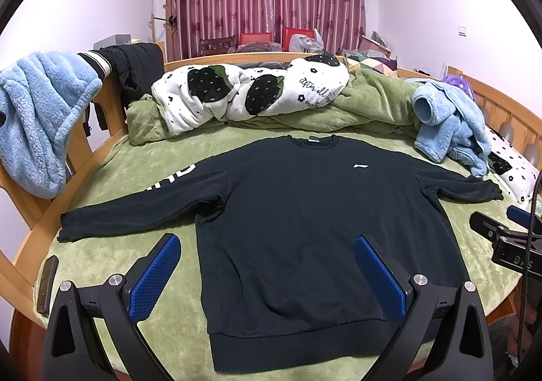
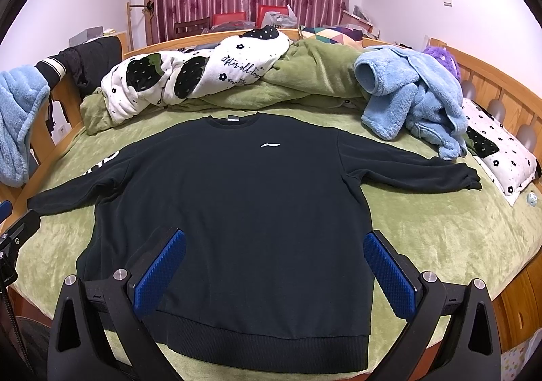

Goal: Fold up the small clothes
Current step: 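Move the left tool toward the lettered sleeve cuff of the sweatshirt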

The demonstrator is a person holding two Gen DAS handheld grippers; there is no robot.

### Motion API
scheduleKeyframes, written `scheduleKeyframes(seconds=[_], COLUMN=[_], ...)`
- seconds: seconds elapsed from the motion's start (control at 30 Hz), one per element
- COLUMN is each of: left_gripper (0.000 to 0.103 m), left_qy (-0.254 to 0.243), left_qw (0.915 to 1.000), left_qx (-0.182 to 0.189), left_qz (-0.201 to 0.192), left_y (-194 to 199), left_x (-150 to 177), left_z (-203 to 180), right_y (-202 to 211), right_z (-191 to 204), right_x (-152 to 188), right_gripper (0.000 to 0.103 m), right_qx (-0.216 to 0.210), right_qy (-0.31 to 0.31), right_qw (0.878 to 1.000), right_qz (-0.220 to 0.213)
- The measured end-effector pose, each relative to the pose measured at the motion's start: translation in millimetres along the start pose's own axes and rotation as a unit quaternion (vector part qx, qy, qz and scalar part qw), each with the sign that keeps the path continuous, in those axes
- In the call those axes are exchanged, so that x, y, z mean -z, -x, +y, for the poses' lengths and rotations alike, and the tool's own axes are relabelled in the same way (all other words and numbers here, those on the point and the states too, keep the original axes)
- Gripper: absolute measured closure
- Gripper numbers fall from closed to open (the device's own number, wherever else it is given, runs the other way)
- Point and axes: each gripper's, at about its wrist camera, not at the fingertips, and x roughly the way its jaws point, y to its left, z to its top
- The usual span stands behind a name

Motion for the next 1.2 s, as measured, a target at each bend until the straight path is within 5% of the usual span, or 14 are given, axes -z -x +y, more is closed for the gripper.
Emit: scheduleKeyframes(seconds=[0.23,0.5,1.0,1.2], left_gripper=[0.0,0.0,0.0,0.001], left_qy=[0.013,0.017,0.065,0.088], left_qw=[0.9997,0.9998,0.9924,0.9882], left_qx=[0.021,-0.01,-0.085,-0.085], left_qz=[-0.005,0.008,0.062,0.092], left_y=[7,-16,-116,-161], left_x=[0,-10,-5,12], left_z=[20,62,210,254], right_y=[-7,-4,-52,-94], right_z=[3,15,94,117], right_x=[5,-3,-36,-34], right_gripper=[0.0,0.0,0.0,0.0], right_qx=[-0.012,-0.001,-0.036,-0.057], right_qy=[-0.004,-0.004,0.032,0.056], right_qw=[1.0,1.0,0.998,0.997], right_qz=[0.013,0.011,-0.046,-0.025])
